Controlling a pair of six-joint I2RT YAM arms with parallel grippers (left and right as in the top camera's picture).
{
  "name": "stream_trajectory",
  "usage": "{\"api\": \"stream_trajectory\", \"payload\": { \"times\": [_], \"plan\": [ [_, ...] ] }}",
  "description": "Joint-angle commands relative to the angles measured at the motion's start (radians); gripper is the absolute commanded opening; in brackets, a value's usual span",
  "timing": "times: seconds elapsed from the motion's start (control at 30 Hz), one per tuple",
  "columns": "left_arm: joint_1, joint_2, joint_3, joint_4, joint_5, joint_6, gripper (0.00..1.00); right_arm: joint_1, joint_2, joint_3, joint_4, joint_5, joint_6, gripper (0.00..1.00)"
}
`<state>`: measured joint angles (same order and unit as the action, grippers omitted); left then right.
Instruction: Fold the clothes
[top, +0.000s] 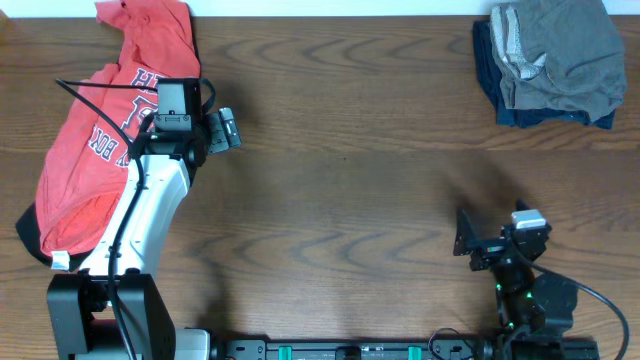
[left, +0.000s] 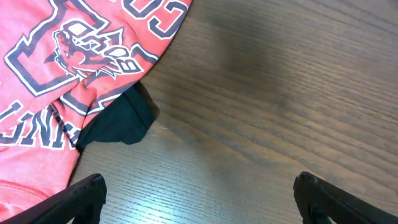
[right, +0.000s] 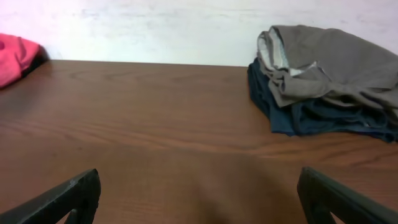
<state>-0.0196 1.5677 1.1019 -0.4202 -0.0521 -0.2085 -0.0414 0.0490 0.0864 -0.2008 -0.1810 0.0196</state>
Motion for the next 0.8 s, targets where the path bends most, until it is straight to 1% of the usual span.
{"api": "stream_trajectory", "payload": {
  "times": [0.0,0.1,0.3,0.43,0.53,0.77],
  "plan": [
    [0.004,0.002,0.002,-0.002,-0.001,0.005,0.98,0.017,-0.044,-0.029,0.011,0.063,0.075,0.99],
    [0.004,0.002,0.002,-0.001,-0.001,0.005,0.98,0.021,-0.044,-0.031,0.023,0.102,0.107,0.99],
    [0.004,0.002,0.002,-0.001,-0.001,0.005,0.98,0.044,-0.044,-0.042,0.042,0.178,0.104,0.99],
    [0.004,0.002,0.002,-0.002,-0.001,0.005,0.98,0.045,-0.044,-0.048,0.059,0.175,0.096,0.99],
    [0.004,0.002,0.002,-0.001,-0.001,0.005,0.98,0.044,-0.044,-0.082,0.130,0.178,0.095,0.99],
    [0.004,0.002,0.002,-0.002,-0.001,0.005,0.98,0.045,-0.044,-0.081,0.129,0.177,0.096,0.99]
  ]
}}
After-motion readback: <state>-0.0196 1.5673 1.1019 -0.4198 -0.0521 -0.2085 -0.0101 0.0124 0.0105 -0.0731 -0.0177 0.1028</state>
